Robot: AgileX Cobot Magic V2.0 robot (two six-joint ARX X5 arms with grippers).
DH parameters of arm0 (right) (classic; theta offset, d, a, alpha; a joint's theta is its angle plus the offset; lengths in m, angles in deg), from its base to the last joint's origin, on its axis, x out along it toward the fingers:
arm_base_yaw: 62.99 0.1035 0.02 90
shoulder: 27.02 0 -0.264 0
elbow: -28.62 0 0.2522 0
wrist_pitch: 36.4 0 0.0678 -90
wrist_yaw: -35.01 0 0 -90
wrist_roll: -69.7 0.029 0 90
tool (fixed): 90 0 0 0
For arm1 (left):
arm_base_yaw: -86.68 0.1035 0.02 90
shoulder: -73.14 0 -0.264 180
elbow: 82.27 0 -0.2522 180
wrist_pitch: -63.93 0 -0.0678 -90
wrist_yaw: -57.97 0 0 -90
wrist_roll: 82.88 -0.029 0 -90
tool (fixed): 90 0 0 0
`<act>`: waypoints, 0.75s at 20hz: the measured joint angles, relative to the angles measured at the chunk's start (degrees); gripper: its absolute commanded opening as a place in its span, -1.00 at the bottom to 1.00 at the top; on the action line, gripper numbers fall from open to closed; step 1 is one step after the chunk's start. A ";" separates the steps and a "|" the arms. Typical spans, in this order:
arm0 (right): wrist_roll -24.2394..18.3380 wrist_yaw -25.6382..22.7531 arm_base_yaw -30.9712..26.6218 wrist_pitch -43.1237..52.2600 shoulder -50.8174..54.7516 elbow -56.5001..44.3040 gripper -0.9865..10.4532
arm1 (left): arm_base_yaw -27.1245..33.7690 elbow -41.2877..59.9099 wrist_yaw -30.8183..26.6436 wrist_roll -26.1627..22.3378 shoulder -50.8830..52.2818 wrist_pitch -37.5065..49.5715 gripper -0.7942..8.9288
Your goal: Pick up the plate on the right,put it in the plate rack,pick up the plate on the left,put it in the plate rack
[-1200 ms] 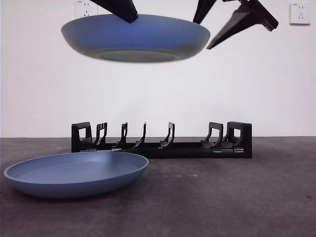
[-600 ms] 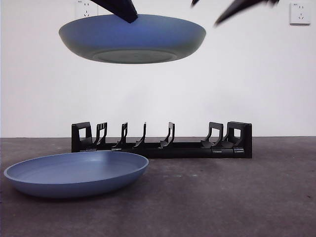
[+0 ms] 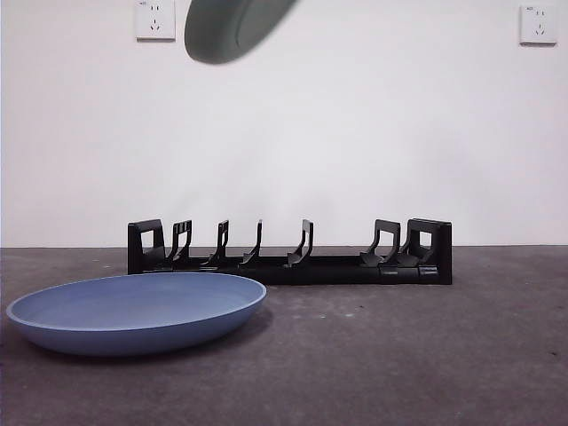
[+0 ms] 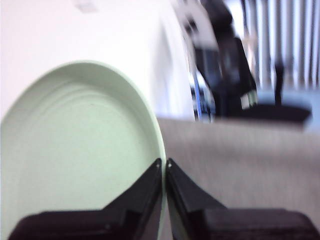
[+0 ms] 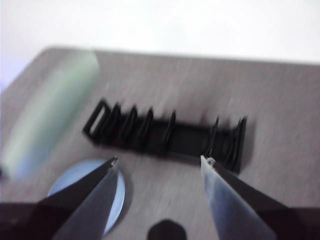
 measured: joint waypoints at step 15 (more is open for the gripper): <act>-3.52 8.33 0.20 -11.61 -0.87 -0.22 -0.33 | 21.24 0.00 13.09 36.54 -20.87 29.73 -0.85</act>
